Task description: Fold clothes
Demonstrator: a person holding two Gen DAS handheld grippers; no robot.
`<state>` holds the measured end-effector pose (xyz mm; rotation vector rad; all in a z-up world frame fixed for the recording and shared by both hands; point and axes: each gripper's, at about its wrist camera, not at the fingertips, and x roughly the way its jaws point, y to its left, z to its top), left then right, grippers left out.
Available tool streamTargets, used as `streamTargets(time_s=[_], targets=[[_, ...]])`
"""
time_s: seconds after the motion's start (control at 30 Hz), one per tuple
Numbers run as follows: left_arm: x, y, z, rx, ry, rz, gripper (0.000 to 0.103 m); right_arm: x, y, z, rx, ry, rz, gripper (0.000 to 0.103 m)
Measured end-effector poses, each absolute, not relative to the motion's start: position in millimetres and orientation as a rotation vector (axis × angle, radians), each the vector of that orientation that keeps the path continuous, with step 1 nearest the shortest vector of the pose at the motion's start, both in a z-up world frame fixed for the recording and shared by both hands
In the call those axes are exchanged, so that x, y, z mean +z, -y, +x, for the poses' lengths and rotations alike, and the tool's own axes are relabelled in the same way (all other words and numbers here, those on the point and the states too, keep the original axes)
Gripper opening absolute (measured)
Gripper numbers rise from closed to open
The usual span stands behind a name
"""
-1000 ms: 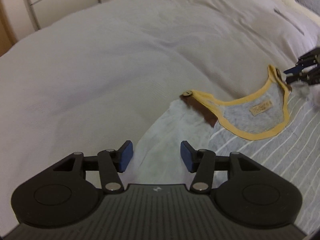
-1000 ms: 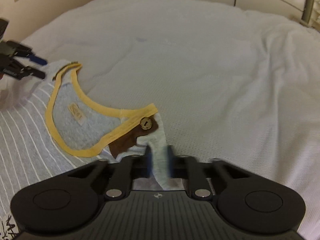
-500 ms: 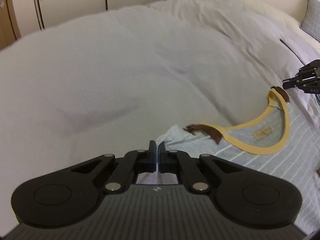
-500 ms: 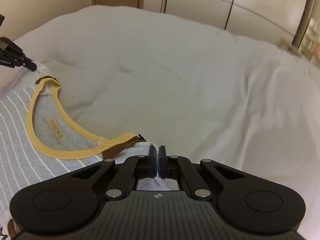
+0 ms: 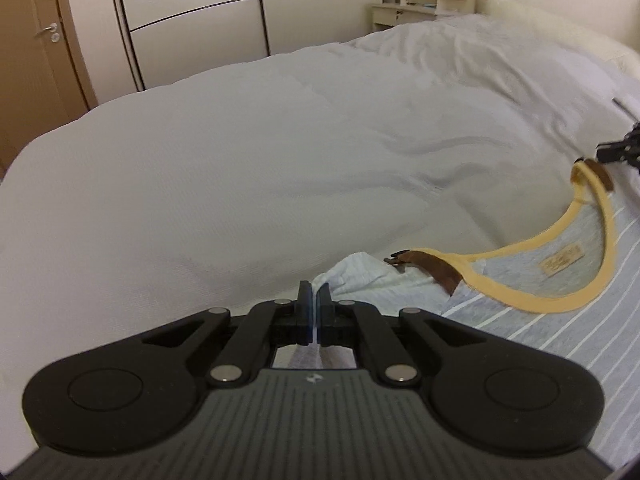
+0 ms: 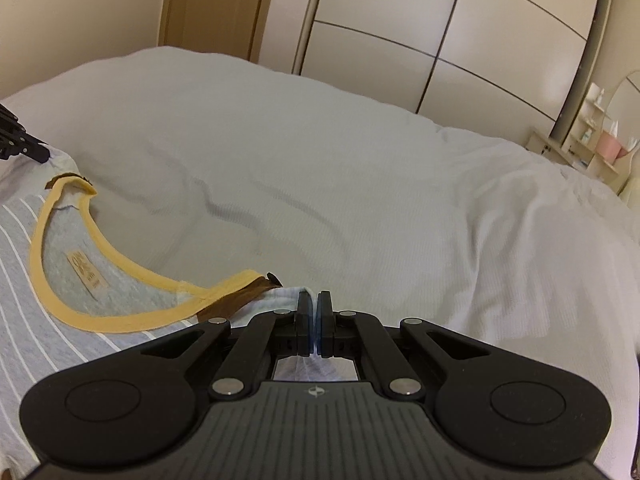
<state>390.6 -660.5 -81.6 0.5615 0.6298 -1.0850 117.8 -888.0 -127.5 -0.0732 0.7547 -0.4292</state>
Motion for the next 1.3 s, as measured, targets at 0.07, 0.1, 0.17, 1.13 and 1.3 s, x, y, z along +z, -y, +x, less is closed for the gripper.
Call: streamTargets(time_s=[0.07, 0.1, 0.17, 1.13, 1.3], targets=[[-87.5, 663.1, 389.9, -1.064, -0.627, 0.569, 0.001, -142.3, 891.9, 125.2, -0.424, -0.782, -0.084, 0.000], [-85.1, 659.3, 388.3, -1.060, -0.634, 0.560, 0.001, -150.5, 890.7, 127.2, -0.414, -0.809, -0.086, 0.000], [-80.4, 651.6, 385.2, -1.052, -0.649, 0.544, 0.002, -162.9, 887.1, 128.6, -0.402, -0.856, -0.088, 0.009], [-53.3, 692.8, 145.9, -1.312, -0.790, 0.532, 0.037, -162.4, 966.0, 10.0, -0.299, -1.037, 0.141, 0.055], [-78.6, 740.0, 83.7, -1.404, -0.799, 0.618, 0.037, -168.9, 1004.8, 3.3, -0.279, -1.061, 0.295, 0.000]])
